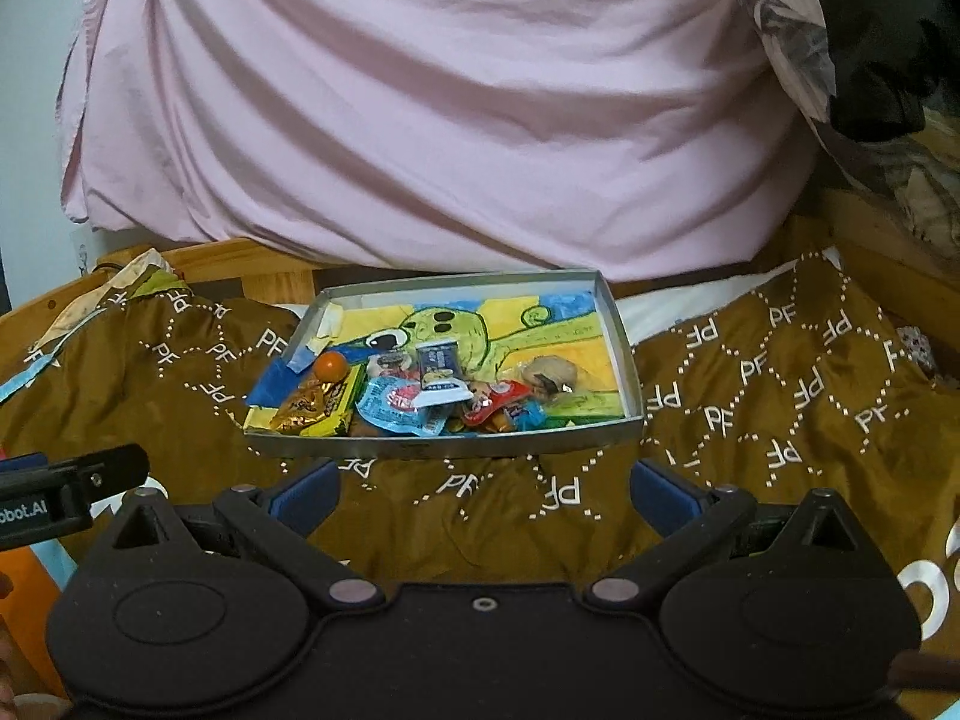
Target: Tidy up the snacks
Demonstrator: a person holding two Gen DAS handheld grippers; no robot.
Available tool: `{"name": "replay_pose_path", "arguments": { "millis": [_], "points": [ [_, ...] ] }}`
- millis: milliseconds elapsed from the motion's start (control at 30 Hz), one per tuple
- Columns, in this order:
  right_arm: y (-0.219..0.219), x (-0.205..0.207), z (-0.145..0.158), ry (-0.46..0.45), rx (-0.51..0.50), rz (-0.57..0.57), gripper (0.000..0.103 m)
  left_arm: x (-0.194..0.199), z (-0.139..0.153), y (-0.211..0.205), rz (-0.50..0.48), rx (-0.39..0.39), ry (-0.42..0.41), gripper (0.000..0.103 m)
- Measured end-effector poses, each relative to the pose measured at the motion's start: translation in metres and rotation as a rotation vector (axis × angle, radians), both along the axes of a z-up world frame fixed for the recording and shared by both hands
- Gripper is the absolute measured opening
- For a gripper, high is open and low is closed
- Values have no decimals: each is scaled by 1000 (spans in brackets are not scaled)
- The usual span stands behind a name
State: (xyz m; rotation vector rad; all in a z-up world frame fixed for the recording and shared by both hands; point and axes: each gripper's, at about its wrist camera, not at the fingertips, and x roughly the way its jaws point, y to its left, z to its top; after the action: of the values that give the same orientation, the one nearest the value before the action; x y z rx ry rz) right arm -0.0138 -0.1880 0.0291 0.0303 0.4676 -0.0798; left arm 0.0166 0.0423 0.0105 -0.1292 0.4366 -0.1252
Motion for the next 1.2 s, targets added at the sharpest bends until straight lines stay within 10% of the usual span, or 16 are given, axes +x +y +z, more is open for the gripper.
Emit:
{"name": "replay_pose_path", "arguments": {
  "millis": [1200],
  "points": [
    [-1,2,-1,6,-7,0,102,1,-6,-4,8,28,16,103]
  ]
}}
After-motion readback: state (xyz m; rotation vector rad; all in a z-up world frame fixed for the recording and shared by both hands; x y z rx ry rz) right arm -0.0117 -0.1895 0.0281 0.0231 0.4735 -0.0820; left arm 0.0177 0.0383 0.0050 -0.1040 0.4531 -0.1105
